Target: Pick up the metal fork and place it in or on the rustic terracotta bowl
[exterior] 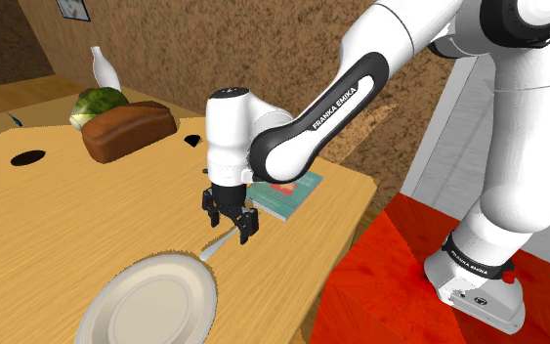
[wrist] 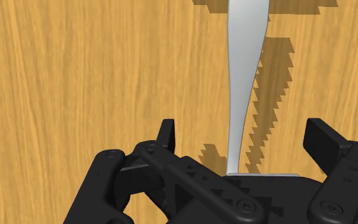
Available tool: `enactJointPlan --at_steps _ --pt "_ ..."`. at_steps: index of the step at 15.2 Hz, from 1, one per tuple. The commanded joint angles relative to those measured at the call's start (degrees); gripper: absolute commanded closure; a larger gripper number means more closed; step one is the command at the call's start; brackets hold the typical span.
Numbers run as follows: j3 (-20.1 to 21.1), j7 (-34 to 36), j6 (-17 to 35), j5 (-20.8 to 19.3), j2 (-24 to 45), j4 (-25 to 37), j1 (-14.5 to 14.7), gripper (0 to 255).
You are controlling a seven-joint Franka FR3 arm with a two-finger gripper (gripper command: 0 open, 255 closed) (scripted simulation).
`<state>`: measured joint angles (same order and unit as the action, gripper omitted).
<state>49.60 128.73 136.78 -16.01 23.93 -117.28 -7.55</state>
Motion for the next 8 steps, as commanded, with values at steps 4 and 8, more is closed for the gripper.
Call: enactJointPlan --at_steps 4,8 --pt "-0.01 0.01 0.00 -0.01 0.01 0.01 0.01 255" --pt "-0.01 0.01 0.00 -0.01 0.01 0.01 0.01 255"
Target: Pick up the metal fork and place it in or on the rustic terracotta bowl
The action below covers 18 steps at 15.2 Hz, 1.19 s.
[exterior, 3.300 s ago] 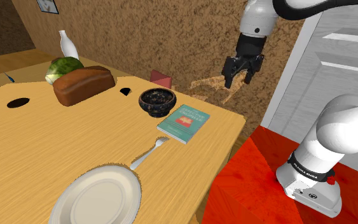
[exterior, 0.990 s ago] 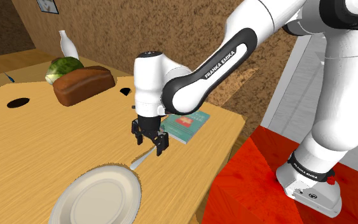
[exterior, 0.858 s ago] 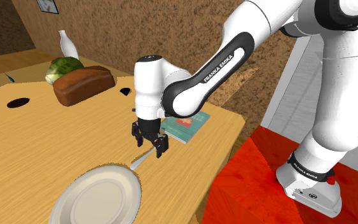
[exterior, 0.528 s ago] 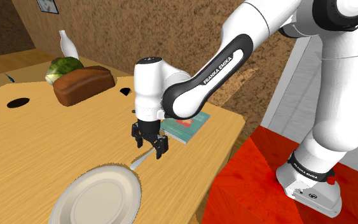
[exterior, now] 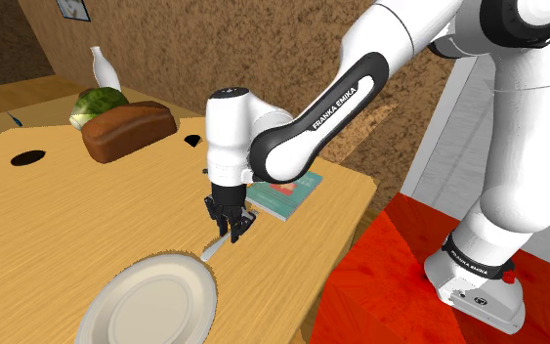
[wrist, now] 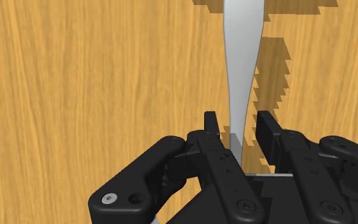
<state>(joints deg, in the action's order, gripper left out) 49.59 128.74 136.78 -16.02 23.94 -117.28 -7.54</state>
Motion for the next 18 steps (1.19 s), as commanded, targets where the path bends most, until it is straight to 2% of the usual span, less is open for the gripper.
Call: enactJointPlan --at_steps 1,4,18 --pt "0.00 0.00 0.00 0.00 0.00 0.01 0.00 255" --pt "-0.01 0.01 0.01 -0.01 0.01 0.01 0.01 255" --pt "5.31 -4.03 -8.57 7.34 -7.08 3.44 -4.57 255"
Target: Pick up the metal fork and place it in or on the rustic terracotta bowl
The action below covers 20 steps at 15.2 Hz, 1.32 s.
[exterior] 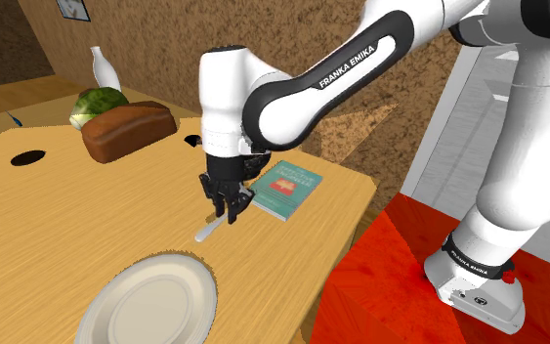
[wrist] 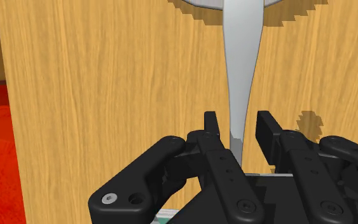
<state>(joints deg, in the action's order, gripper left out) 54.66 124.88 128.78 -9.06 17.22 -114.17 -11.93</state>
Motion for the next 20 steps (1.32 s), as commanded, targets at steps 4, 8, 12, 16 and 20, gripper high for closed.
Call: enactJointPlan --at_steps 4,8,12,16,20 --pt "1.31 -1.18 -3.21 2.25 -2.17 1.79 -1.19 255" --pt "2.15 -2.07 -5.93 3.93 -3.83 3.47 -2.05 255" --pt "2.80 -2.82 -8.71 5.40 -5.30 5.37 -2.75 255" --pt "3.26 -3.40 -11.56 6.61 -6.54 7.49 -3.28 255" --pt "3.01 -4.79 -13.56 7.06 -6.84 9.24 -4.21 255"
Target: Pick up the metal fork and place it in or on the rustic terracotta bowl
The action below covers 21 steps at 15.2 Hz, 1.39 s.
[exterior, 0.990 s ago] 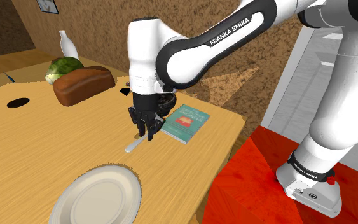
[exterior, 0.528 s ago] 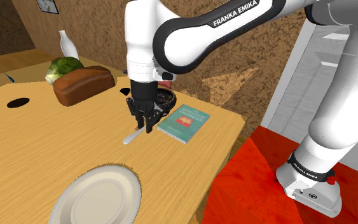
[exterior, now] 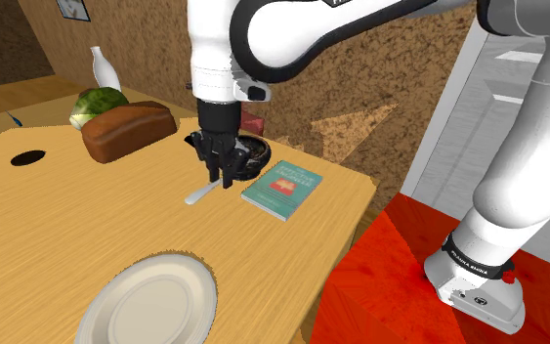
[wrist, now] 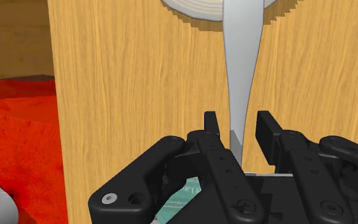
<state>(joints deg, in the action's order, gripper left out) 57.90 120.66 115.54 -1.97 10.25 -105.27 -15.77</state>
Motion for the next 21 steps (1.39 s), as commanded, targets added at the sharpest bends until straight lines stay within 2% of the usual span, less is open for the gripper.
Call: enactJointPlan --at_steps 1,11,20,21 --pt "-0.73 -1.66 -0.52 -0.27 0.56 0.71 -1.00 255" --pt "-6.09 -10.47 -3.88 -5.20 8.22 8.37 -4.99 255" --pt "-11.55 -17.30 -9.92 -11.27 19.22 22.76 -4.81 255" --pt "-11.63 -17.30 -9.20 -11.34 19.31 22.10 -4.88 255"
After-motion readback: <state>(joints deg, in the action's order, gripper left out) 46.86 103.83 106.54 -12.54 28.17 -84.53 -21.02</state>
